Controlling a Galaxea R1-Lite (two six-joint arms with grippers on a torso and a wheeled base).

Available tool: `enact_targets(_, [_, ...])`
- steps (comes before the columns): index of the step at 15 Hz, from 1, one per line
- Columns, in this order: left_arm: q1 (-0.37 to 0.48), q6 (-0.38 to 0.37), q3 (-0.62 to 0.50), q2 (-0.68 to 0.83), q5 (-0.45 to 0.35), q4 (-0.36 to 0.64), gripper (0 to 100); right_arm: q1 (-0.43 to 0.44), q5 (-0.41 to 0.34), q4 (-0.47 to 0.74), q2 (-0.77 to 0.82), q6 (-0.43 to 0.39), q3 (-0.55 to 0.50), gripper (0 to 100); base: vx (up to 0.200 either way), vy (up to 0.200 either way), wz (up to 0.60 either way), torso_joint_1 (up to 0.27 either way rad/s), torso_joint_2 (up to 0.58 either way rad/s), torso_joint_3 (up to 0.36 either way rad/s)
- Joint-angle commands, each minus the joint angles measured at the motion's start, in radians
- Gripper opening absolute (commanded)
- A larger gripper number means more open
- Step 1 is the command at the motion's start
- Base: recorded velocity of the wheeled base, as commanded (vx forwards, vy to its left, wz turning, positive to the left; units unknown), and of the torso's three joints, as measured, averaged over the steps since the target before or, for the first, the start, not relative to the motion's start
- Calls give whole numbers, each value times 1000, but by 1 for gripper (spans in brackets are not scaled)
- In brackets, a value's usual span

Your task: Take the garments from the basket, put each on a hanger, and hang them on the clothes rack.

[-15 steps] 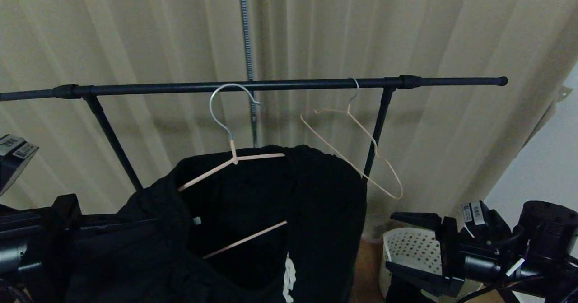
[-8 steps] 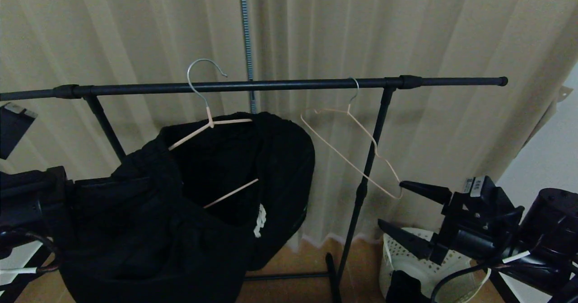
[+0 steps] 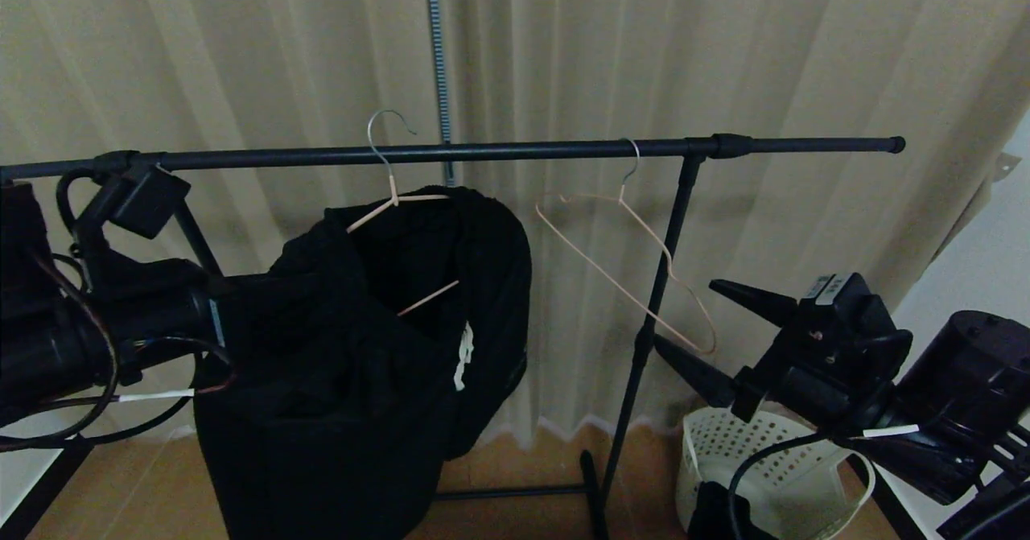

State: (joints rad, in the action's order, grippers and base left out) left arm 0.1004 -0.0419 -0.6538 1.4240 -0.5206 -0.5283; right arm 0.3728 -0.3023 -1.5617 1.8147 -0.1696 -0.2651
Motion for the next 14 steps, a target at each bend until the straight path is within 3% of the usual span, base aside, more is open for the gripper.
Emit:
enact_targets(1, [33,13,-23,122,47,-68,0,2,2,42,-6,-1,-9,100,0,0,0,0,0,0])
enact_targets(5, [36,56,-27,236,97,-220,0,2,2,43,-2,-1,-8,100,0,0,0,0,0,0])
enact_targets(13, [36,93,-53,358,160,-377,0,2,2,42,3,-2,-2,100,0,0,0,0,0,0])
enact_targets(14, [36,123,-59,375,163,-404,0,2,2,42,3,-2,0,100,0,0,0,0,0,0])
